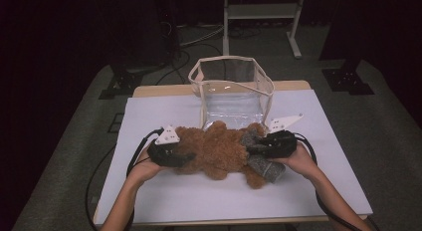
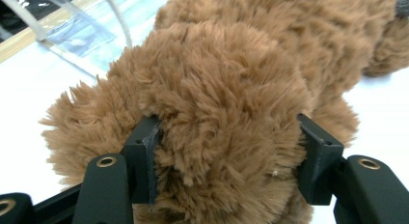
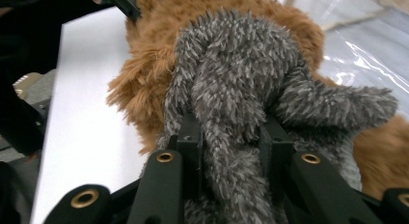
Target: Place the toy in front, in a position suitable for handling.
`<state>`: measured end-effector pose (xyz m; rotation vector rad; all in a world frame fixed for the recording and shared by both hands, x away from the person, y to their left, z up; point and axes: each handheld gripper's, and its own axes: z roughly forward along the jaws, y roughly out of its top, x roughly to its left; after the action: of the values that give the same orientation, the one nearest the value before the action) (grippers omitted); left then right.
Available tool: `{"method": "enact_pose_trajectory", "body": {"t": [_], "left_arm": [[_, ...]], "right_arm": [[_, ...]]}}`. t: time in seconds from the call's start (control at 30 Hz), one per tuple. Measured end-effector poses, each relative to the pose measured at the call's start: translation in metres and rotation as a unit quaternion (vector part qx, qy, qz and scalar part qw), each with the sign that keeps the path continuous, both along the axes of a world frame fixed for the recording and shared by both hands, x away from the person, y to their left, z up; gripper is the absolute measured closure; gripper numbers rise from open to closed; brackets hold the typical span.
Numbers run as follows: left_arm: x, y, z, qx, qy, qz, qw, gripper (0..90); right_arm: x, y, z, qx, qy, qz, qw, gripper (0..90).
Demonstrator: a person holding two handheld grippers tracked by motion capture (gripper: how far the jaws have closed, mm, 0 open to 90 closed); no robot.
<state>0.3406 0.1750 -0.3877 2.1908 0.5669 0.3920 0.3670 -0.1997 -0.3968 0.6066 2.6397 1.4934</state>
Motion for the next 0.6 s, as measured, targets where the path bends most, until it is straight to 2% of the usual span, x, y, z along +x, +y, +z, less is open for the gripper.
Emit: {"method": "enact_pose_trajectory", "body": {"t": [0.1, 0.17, 0.2, 0.23, 0.27, 0.33, 0.43, 0.6], "left_arm": [[-0.006, 0.002, 0.003, 0.004, -0.006, -0.006, 1.0, 38.9], [-0.008, 0.006, 0.007, 0.011, -0.023, -0.004, 0.9997, 36.9], [-0.009, 0.007, 0.009, -0.005, -0.026, 0.001, 0.9996, 34.9], [-0.01, 0.009, 0.014, -0.033, -0.036, -0.003, 0.9988, 34.8], [-0.014, 0.004, 0.02, -0.051, -0.048, -0.026, 0.9972, 33.8], [-0.019, -0.012, 0.022, -0.023, -0.059, -0.058, 0.9963, 27.4], [-0.021, -0.036, 0.018, 0.009, -0.064, -0.1, 0.9929, 22.0], [-0.019, -0.067, 0.012, 0.019, -0.073, -0.124, 0.9894, 18.1]], "right_arm": [[-0.005, 0.003, 0.006, 0.006, -0.007, 0.011, 0.9999, 67.5], [-0.008, 0.004, 0.009, 0.01, -0.009, 0.015, 0.9998, 67.4], [-0.01, 0.005, 0.01, 0.005, -0.013, 0.013, 0.9998, 67.4], [-0.01, 0.005, 0.01, 0.002, -0.015, 0.009, 0.9998, 67.3], [-0.01, 0.003, 0.01, 0.0, -0.017, 0.007, 0.9998, 67.3], [-0.009, -0.003, 0.009, 0.007, -0.016, -0.004, 0.9998, 67.1], [-0.01, -0.01, 0.008, 0.015, -0.014, -0.011, 0.9997, 66.9], [-0.015, -0.021, 0.005, 0.019, -0.014, -0.021, 0.9995, 66.8]]}}
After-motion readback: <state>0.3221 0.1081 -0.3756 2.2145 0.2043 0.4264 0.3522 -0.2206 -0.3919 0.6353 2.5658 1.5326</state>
